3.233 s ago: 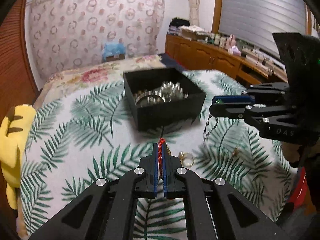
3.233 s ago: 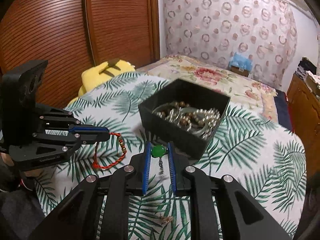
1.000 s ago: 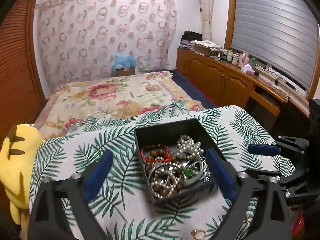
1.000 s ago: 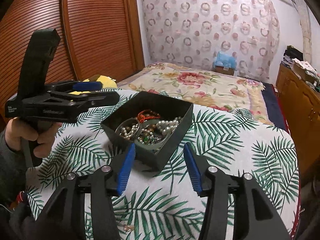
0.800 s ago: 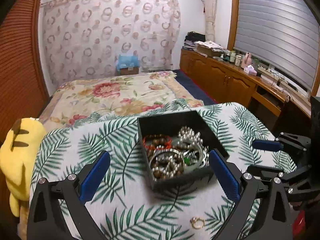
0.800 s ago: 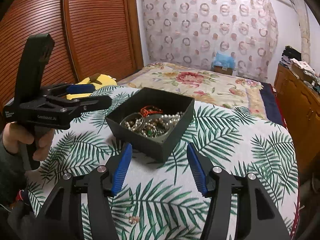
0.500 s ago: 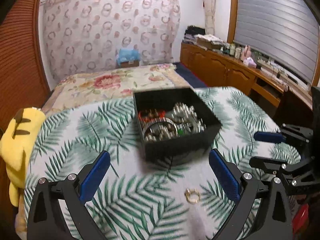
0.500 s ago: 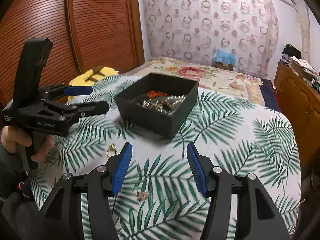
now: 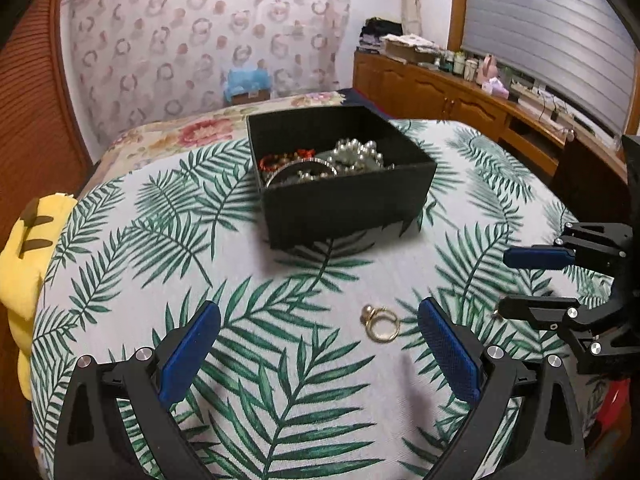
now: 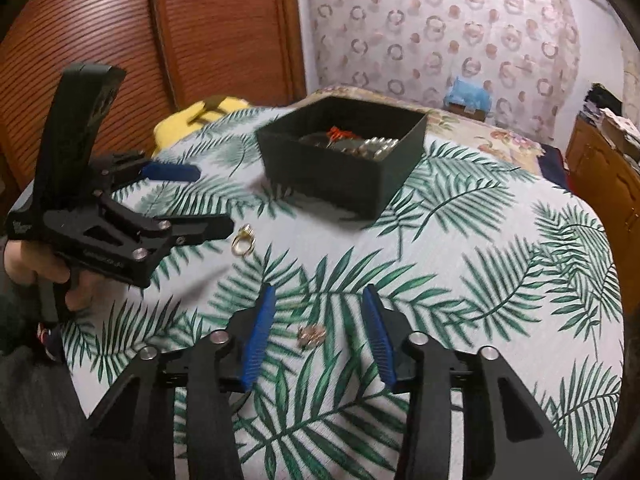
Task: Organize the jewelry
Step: 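Close the left tool on the gold ring while the right tool grasps the small gold earring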
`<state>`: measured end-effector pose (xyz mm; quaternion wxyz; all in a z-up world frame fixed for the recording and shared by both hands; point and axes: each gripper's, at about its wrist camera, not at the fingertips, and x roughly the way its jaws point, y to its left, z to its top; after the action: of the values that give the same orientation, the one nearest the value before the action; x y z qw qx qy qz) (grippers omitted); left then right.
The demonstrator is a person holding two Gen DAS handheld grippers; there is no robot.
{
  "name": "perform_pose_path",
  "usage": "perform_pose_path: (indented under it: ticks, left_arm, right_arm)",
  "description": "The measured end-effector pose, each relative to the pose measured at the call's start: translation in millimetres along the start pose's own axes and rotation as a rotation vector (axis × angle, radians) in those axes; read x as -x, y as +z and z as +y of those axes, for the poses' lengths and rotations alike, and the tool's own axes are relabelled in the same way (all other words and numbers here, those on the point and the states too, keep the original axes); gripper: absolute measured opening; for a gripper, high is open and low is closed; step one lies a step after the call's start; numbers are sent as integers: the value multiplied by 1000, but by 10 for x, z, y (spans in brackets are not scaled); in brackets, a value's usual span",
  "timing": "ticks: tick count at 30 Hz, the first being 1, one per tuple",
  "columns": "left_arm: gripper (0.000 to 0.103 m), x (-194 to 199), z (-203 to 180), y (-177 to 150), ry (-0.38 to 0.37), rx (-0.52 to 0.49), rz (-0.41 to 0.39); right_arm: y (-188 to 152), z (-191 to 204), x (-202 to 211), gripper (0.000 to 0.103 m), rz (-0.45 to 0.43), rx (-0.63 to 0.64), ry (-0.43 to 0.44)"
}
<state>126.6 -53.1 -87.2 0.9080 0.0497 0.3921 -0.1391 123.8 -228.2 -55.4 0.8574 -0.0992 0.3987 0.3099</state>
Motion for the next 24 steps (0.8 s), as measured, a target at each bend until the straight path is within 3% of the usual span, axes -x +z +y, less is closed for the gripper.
perform_pose_path:
  ticks: [8, 12, 14, 19, 24]
  left_arm:
    - [95, -65, -47, -6, -29, -17, 34]
    - [95, -71, -115, -14, -37, -40, 39]
    - [89, -67, -162, -29, -60, -53, 42]
    - [59, -92, -237, -38, -90, -65, 59]
    - [42, -138, -306, -35, -76, -101, 70]
  right_arm:
    - [-53, 100, -112, 17, 64, 67, -19]
    - [-73, 113, -74, 17, 52, 61, -39]
    - [-78, 100, -35, 17, 39, 48, -34]
    - [-93, 71, 38, 17, 15, 31, -36]
    - [-65, 30, 82, 17, -1, 19, -39]
